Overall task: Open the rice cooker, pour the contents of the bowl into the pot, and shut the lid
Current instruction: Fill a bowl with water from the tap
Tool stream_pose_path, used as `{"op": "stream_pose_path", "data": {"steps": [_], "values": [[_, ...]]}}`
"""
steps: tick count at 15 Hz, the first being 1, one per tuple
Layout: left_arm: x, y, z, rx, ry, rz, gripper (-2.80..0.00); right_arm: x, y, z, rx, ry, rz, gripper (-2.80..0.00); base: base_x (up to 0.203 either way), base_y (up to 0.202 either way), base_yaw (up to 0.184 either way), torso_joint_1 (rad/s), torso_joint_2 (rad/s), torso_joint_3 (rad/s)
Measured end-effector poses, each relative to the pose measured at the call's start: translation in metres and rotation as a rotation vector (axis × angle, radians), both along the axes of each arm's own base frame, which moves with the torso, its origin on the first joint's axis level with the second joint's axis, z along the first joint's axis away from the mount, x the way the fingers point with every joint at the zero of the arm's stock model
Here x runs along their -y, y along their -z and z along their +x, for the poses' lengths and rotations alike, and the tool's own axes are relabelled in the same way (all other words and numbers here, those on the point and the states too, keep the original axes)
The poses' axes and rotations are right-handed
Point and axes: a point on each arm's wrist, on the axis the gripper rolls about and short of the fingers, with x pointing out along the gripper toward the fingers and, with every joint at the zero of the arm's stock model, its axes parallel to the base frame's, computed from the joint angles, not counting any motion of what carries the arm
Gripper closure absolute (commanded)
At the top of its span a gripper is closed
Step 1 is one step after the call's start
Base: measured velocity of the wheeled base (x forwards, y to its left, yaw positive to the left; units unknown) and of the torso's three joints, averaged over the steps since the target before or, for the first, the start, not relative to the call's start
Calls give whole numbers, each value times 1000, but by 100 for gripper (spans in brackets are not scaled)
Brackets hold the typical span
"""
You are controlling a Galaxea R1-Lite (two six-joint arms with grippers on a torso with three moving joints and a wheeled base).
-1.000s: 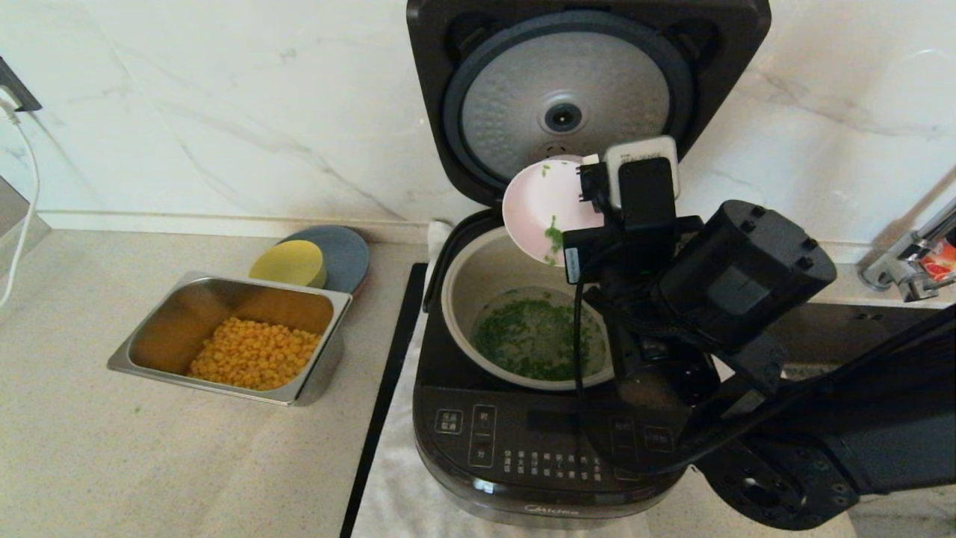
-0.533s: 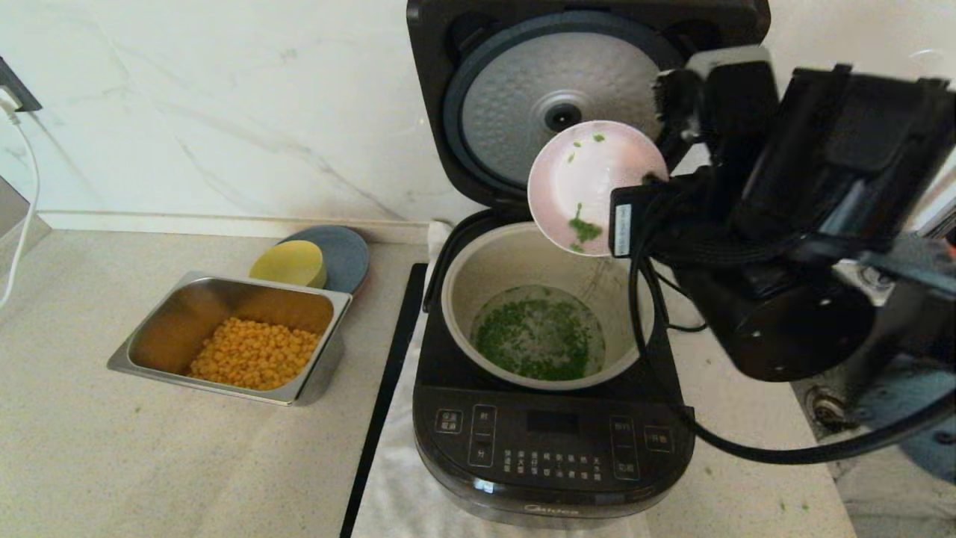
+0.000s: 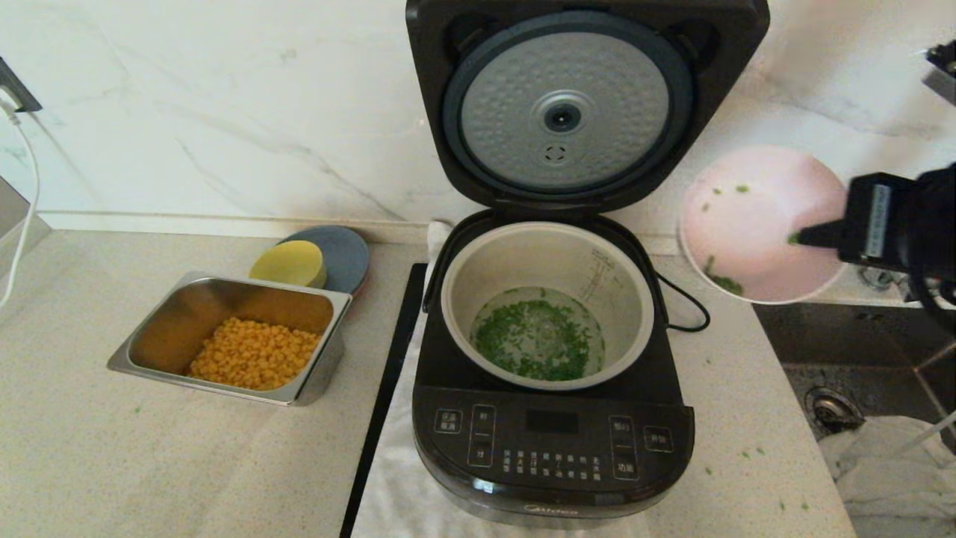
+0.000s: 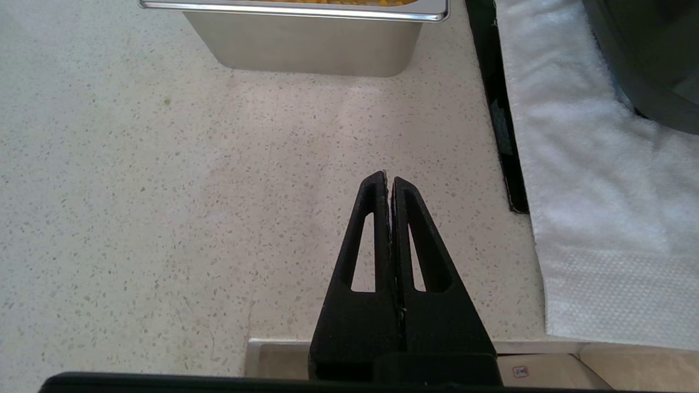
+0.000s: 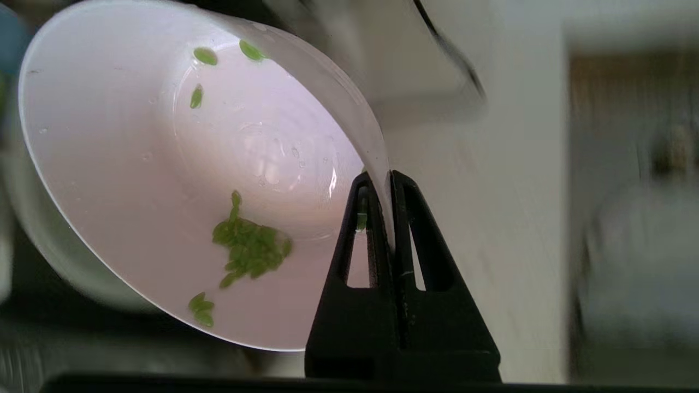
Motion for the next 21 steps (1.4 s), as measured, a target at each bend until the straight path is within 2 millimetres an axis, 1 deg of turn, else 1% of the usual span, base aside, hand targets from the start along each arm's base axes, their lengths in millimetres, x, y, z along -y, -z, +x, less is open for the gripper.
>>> {"op": "stream_pose_path", "data": {"steps": [2,4,6,8,10,14,17,21], "values": [[0,0,0,0,0,0,0,39,4,-9,-125,64,56,0,0,0,0,0,0,0],[0,0,0,0,0,0,0,74,12,-17,-208,168,111,0,0,0,0,0,0,0],[0,0,0,0,0,0,0,105,21,-21,-249,274,171,0,0,0,0,0,0,0],[0,0,0,0,0,0,0,136,35,-22,-294,376,237,0,0,0,0,0,0,0],[0,0,0,0,0,0,0,169,59,-17,-349,491,301,0,0,0,0,0,0,0],[0,0,0,0,-1,0,0,245,116,-10,-415,697,439,0,0,0,0,0,0,0],[0,0,0,0,0,0,0,296,151,-16,-458,789,553,0,0,0,0,0,0,0],[0,0,0,0,0,0,0,357,182,-29,-469,872,658,0,0,0,0,0,0,0]]}}
